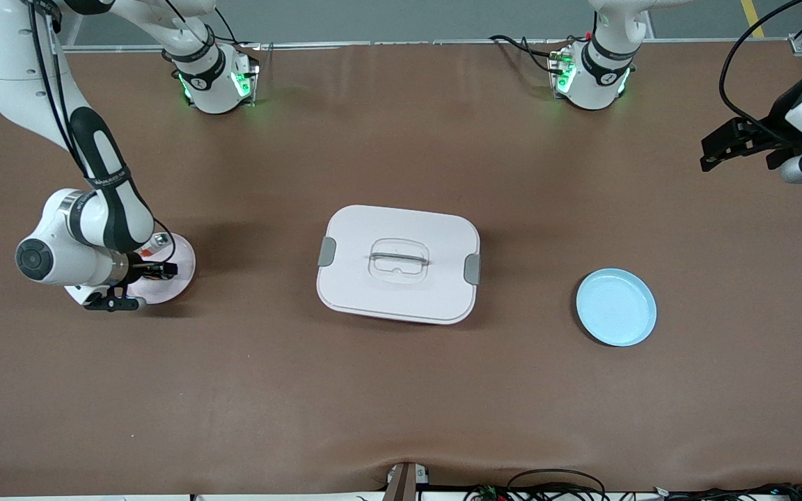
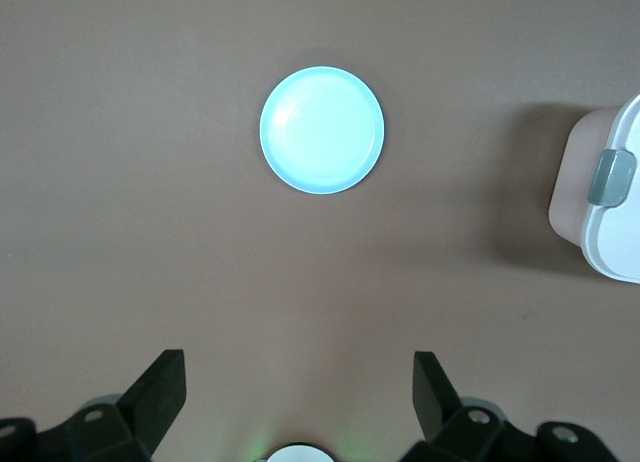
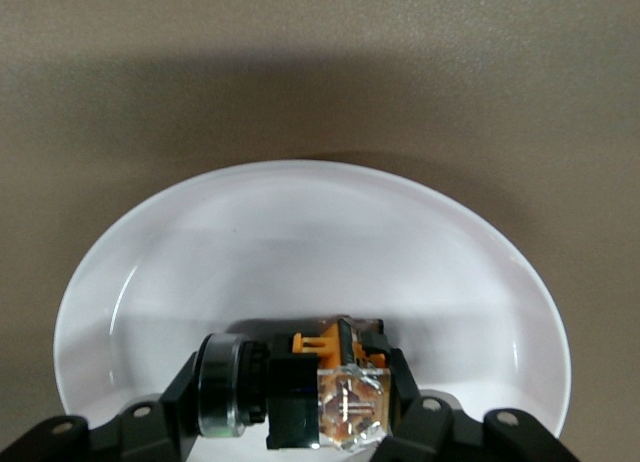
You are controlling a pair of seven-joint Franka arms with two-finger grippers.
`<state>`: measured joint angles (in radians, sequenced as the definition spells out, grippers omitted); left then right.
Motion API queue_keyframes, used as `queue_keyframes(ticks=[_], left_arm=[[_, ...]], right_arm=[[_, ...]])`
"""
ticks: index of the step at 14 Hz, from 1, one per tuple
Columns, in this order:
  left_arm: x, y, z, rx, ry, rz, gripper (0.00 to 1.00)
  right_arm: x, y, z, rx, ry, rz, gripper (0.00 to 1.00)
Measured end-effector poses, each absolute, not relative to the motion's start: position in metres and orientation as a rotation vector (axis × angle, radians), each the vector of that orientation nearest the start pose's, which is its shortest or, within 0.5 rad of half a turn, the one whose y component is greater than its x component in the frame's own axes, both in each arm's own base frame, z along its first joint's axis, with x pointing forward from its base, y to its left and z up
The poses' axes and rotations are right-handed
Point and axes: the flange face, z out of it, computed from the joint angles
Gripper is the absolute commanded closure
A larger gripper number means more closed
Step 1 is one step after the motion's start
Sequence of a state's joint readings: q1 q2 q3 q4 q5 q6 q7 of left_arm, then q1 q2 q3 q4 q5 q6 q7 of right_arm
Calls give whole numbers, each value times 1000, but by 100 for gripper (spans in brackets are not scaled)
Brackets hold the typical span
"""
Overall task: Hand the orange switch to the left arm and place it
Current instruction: 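Close the right gripper on the orange switch and lift it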
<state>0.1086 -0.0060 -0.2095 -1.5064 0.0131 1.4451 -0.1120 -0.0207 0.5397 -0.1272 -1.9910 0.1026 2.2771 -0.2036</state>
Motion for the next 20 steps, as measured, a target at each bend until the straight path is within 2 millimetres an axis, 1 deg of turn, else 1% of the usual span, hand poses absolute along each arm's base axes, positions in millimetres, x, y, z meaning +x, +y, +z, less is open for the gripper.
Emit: queue_keyframes(ticks=[2,7,8,9,11,13,15,17,20], left_arm=[[537,-53,648,-3120,-19,81,0],[536,-50,650,-3120,-28,76,0],[536,-49,650,-3120,-32,76,0],[536,-47,650,-3120,-36,76,0],[536,-45,650,-3120,-43,76,0],[536,-44,650,-3120,-45,76,0],[536,-44,650,-3120,-44,76,0],[536,-44,650,-3120,-43,76,0],[536,-45,650,-3120,-41,76,0]], right_arm=[[574,-83,171,-3072,3,375,78],[575,-83,174,-3068,-15,382,79],[575,-82,179,-3063,-20,392,79],[577,-80,189,-3058,-23,399,79],[579,-78,223,-3044,-29,403,80],[578,-75,265,-3029,-38,404,80],[571,-61,306,-3012,-13,441,80],[562,-36,339,-3010,83,495,80],[547,19,378,-3017,224,581,80]])
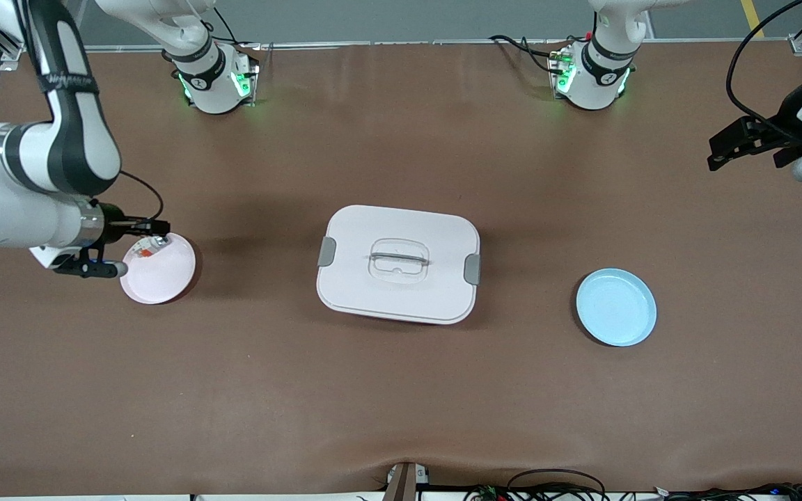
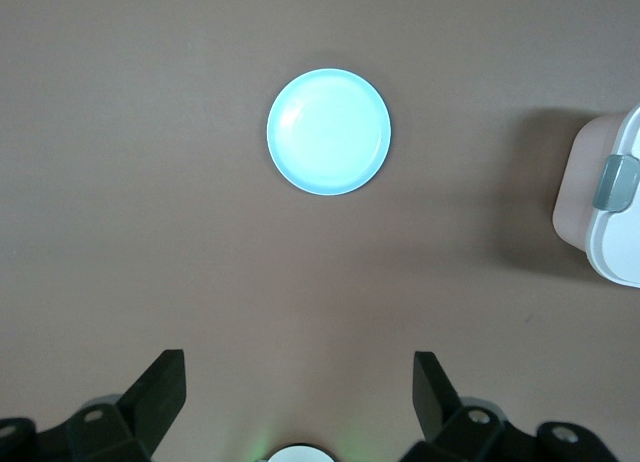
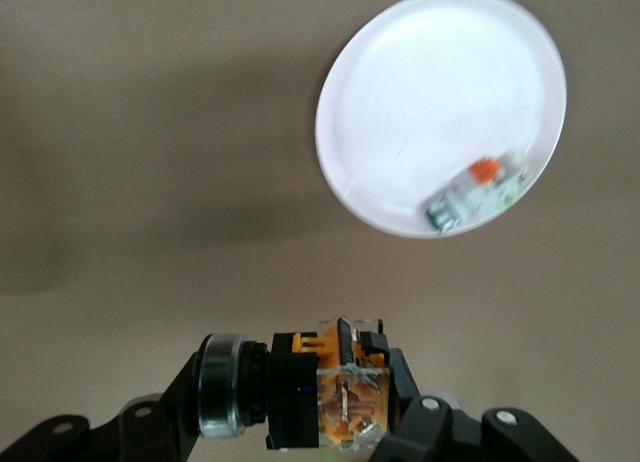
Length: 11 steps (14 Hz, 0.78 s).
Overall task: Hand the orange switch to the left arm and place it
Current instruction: 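Close the right gripper on the orange switch and lift it, then carry the switch over the box with the right gripper while the left gripper approaches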
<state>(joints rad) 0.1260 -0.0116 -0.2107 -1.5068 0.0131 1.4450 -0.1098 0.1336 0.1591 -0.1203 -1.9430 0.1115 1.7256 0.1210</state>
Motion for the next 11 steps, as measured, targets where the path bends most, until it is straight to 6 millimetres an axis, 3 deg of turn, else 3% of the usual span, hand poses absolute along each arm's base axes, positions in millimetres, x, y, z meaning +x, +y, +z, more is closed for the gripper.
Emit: queue_keyframes(ticks=[3,5,7,11], left_arm=[[536,-45,650,-3120,-40,76,0],[536,-46,650,-3120,-38,76,0],[536,-50,650,-3127,-30,74,0],[535,-83,653,-3222,2,52,0]], right_arm=[[537,73,412,-2964,377,680,80],[533,124,438,-2911,513,719,80],[522,194,462,-2879,647,727,81],[472,351,510,-2765,906,701,83]])
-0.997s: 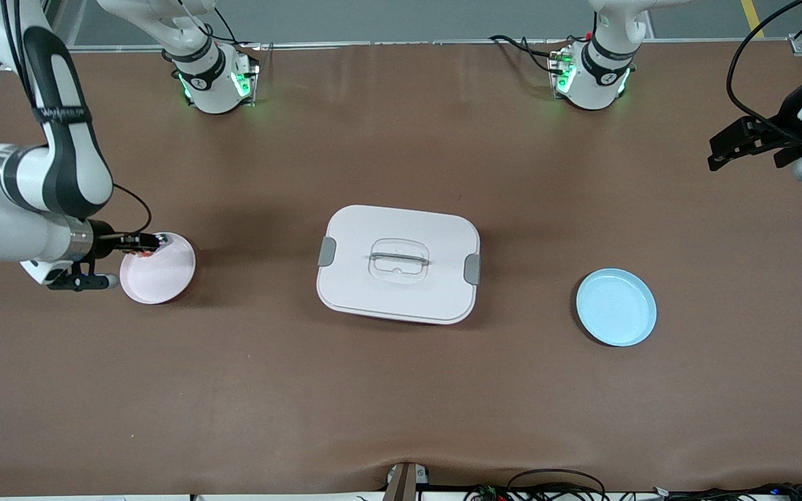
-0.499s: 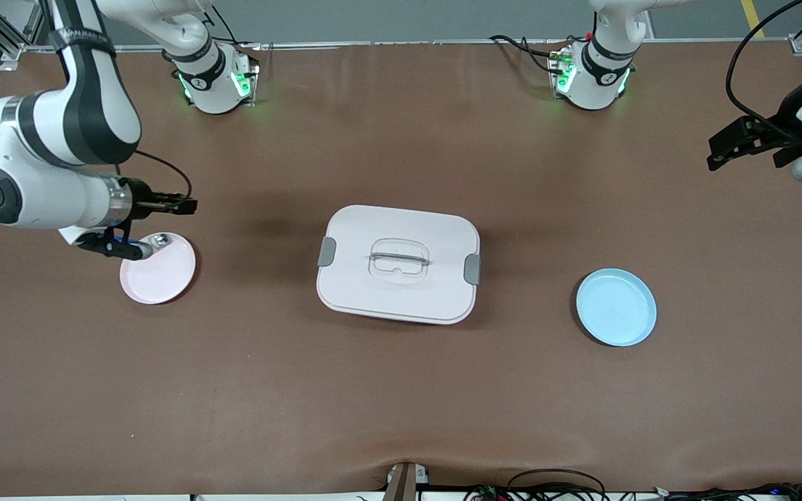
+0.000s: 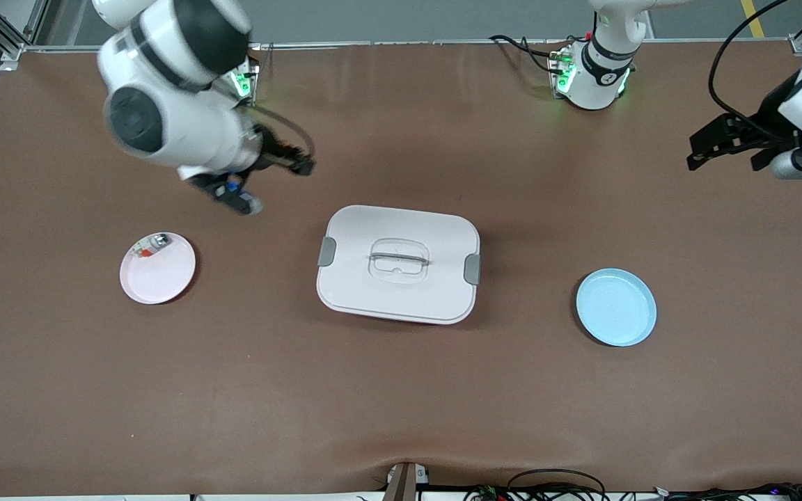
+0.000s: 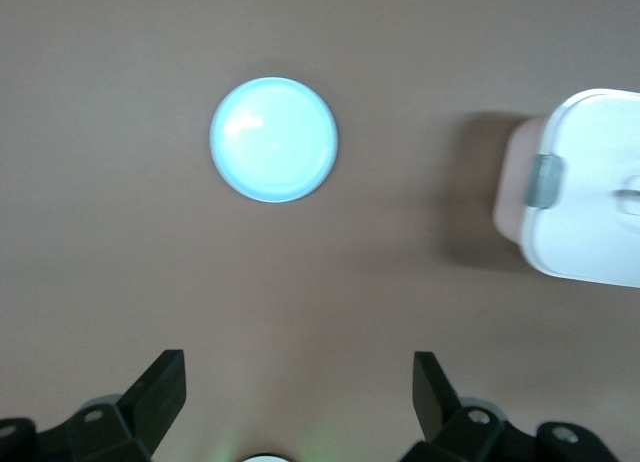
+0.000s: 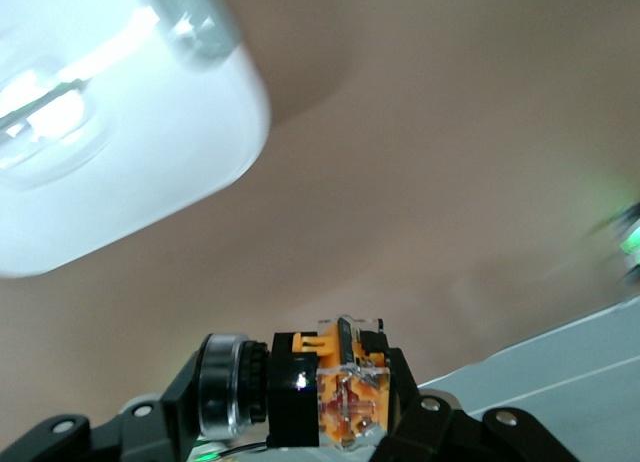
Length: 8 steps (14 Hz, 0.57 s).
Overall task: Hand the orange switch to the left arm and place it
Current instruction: 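Carry the switch over the box with the right gripper while the left gripper approaches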
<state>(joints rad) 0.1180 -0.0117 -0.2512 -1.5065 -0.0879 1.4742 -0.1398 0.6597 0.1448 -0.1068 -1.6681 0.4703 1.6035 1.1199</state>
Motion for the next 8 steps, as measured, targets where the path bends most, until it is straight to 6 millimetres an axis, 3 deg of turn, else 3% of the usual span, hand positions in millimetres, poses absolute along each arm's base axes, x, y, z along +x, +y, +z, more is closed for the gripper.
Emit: queue_keyframes(ticks=[3,6,8], left_arm=[[529,-123,655,-3288,-72,73,0],[514,-182,658,-3337,-46,83,0],[508,-203,660,-3401,-12,107,0]], right_arm=[[453,430,522,-2620,1074,719,83],[460,475,517,-2431,1226,750,84],[464,497,519,-2300,1298,764,84]])
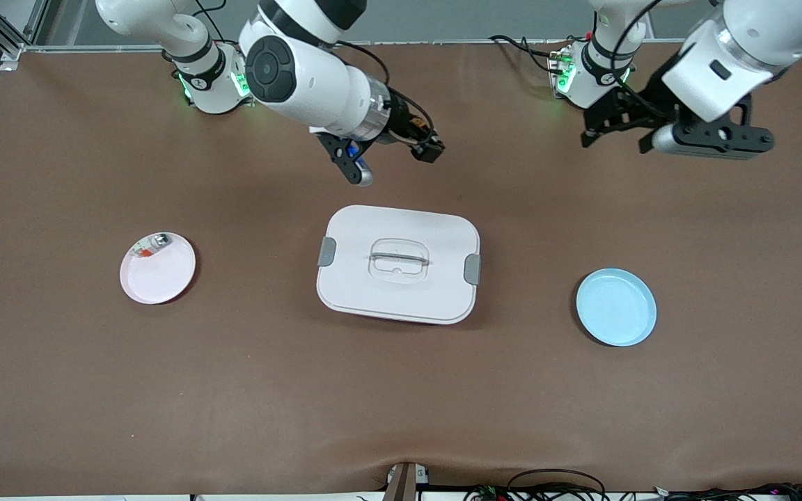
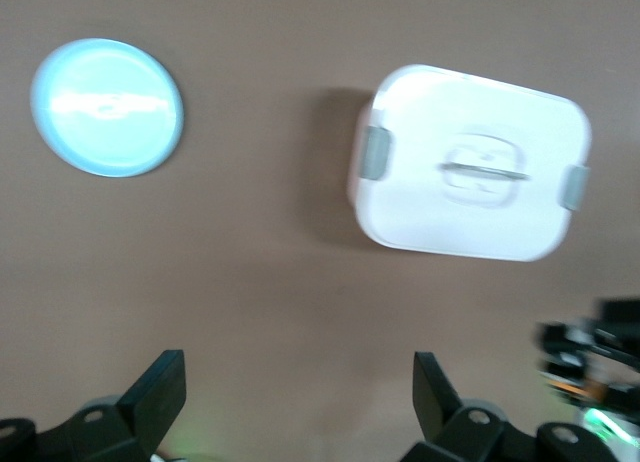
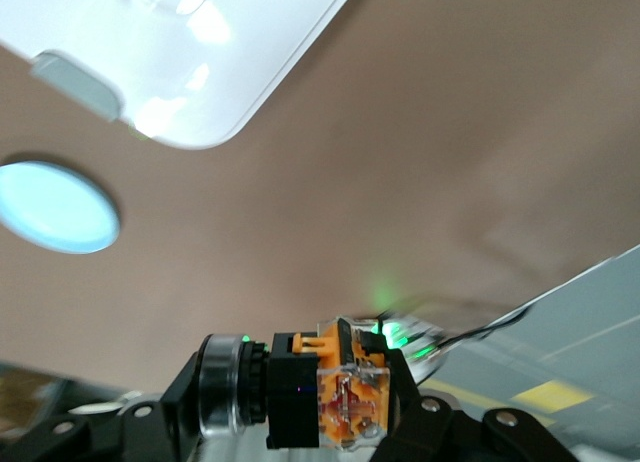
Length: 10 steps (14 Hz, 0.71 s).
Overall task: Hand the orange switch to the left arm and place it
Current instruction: 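Carry the switch over the box with the right gripper while the left gripper approaches, then grasp the orange switch with the left gripper from the right gripper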
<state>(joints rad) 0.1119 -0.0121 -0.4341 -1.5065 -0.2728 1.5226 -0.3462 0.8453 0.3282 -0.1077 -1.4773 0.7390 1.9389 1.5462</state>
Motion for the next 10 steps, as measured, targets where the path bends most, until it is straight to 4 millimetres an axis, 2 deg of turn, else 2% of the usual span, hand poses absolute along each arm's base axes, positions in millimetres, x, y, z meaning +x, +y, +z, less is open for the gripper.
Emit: queue_keyframes(ticks=[2,4,7,10], left_arm=[[508,-210,660,-3466,-14,121,0],[507,-218,647,-3544,-61,113,0],[485,-226,616,-3610,-53,100,0],[468,-222,601,-3645,46,101,0]], right_arm=[[466,513,525,-2185,1356,786,84],[470,521,532,-2070,1383,837,84],[472,530,543,-1908,1396,885,84],[470,537,548,-1834,1429,877,84]])
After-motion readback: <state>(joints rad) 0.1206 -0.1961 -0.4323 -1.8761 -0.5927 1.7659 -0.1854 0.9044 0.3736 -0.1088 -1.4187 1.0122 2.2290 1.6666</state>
